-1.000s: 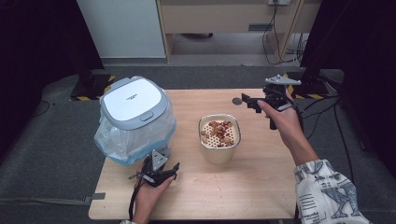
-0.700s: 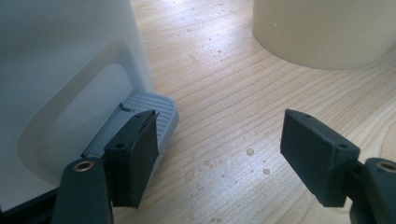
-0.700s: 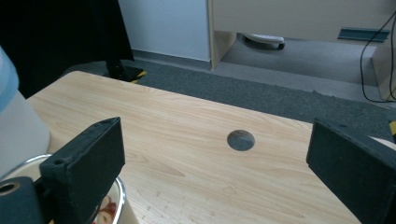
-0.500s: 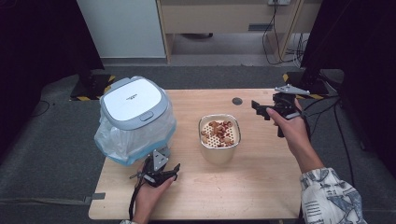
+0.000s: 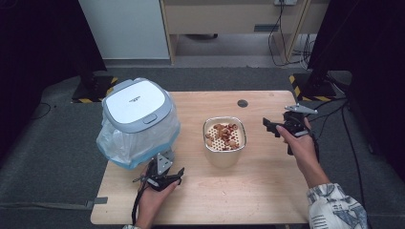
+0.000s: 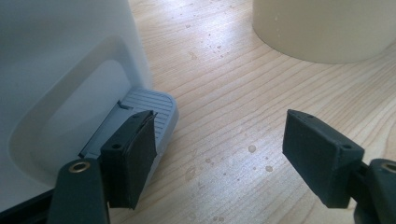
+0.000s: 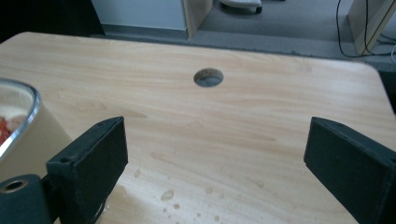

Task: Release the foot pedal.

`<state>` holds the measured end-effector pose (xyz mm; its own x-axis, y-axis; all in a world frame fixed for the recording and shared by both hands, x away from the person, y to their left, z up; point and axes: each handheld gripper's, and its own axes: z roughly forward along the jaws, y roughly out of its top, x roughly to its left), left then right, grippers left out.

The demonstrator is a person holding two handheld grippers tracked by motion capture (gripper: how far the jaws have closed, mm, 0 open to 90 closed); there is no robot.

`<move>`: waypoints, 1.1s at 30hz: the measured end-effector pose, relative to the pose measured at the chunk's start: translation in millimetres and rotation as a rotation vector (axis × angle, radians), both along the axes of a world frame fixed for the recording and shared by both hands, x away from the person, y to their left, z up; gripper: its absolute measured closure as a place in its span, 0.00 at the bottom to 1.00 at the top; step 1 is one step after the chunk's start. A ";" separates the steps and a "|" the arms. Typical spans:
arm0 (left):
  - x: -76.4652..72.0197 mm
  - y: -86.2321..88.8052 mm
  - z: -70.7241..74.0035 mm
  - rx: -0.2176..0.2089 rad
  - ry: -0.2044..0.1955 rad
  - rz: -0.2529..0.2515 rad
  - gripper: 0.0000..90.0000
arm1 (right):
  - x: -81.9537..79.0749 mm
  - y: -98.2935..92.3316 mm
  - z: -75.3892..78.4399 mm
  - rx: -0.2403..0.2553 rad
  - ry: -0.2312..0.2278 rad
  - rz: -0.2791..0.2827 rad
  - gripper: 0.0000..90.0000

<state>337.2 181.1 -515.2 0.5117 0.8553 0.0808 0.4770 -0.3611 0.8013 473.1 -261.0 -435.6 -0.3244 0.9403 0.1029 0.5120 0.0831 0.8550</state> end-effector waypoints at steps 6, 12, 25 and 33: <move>0.4 -0.3 -1.2 0.013 0.007 -0.007 0.27 | -6.8 -2.1 -20.9 -0.009 0.050 -0.010 0.07; 0.6 -0.4 -1.9 0.018 0.004 -0.009 0.26 | -11.7 -0.4 -41.5 -0.029 0.103 -0.014 0.07; 0.6 -1.8 -3.4 0.022 0.007 -0.025 0.26 | -6.3 8.5 -72.3 -0.066 0.214 -0.040 0.07; 1.0 -3.0 -4.9 0.021 0.017 -0.031 0.26 | -2.3 18.0 -83.1 -0.087 0.237 -0.048 0.07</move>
<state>338.2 178.1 -520.2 0.5398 0.8370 0.0896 0.4786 -0.3927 0.7853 470.9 -242.9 -518.7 -0.2557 0.9627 0.0888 0.7021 0.1218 0.7016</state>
